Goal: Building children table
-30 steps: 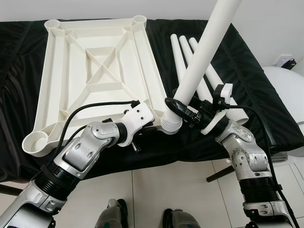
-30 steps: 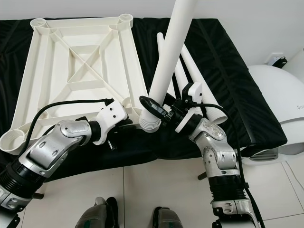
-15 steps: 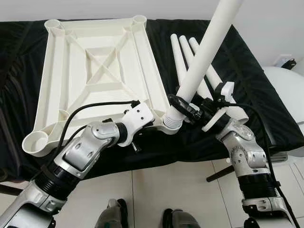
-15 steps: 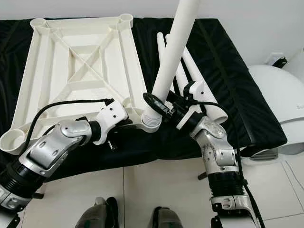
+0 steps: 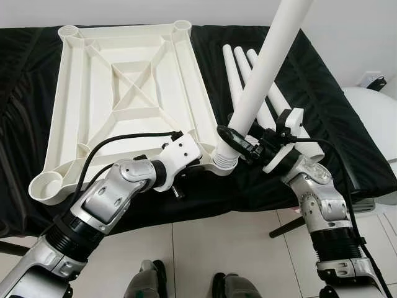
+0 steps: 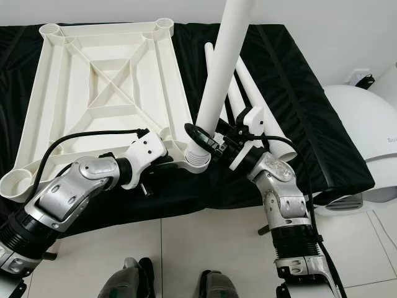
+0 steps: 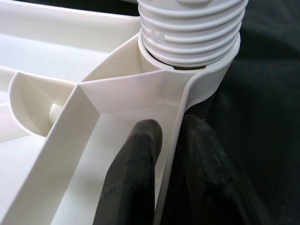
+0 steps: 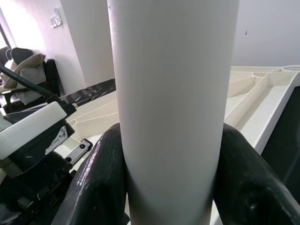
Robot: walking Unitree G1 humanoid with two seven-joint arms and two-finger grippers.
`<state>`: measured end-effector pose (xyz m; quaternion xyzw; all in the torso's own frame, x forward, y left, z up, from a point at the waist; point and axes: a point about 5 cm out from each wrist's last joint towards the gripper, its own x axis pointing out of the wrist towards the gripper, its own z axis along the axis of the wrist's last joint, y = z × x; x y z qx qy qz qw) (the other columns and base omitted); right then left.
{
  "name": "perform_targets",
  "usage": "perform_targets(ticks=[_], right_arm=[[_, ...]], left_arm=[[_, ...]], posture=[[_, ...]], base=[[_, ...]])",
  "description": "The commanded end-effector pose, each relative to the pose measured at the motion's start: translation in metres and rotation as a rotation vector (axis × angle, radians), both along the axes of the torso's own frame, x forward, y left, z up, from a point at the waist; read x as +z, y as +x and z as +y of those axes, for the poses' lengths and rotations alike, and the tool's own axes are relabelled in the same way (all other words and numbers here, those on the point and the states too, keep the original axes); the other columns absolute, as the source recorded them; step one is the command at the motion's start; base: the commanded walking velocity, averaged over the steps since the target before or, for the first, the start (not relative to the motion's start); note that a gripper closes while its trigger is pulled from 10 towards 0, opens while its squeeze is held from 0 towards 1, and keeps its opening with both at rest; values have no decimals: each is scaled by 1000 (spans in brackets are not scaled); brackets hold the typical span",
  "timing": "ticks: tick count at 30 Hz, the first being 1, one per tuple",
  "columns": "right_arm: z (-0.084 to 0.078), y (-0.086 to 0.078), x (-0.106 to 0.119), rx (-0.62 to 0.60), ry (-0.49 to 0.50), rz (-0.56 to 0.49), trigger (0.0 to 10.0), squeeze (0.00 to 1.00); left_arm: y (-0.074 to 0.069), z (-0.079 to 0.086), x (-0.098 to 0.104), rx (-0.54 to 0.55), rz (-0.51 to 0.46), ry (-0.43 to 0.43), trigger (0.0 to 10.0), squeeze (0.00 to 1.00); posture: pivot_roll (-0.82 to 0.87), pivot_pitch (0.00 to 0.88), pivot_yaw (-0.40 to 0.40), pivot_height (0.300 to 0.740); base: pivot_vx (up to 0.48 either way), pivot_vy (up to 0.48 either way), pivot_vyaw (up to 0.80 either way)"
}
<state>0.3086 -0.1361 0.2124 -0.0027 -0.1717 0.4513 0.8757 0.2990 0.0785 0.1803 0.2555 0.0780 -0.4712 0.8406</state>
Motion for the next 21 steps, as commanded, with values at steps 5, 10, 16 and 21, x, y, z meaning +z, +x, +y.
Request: perform_targets(ticks=[5,10,16,21], right_arm=[[-5,-1,-17,-9,-83,58,10000,0],[-5,-1,-18,-4,-108,46,10000,0],[-5,-1,-20,-1,-118,45,10000,0],[-6,0,-23,-9,-115,55,10000,0]], left_arm=[[-7,1,-6,-56,52,29,10000,0],[-7,0,-6,-55,51,26,10000,0],[-8,0,-6,-56,50,23,10000,0],[-9,-1,-5,-56,50,21,10000,0]], posture=[[-17,205,-26,740],[-19,201,-28,740],[-18,198,-29,740],[-19,194,-28,740]], base=[[0,0,0],[0,0,0],[0,0,0],[0,0,0]])
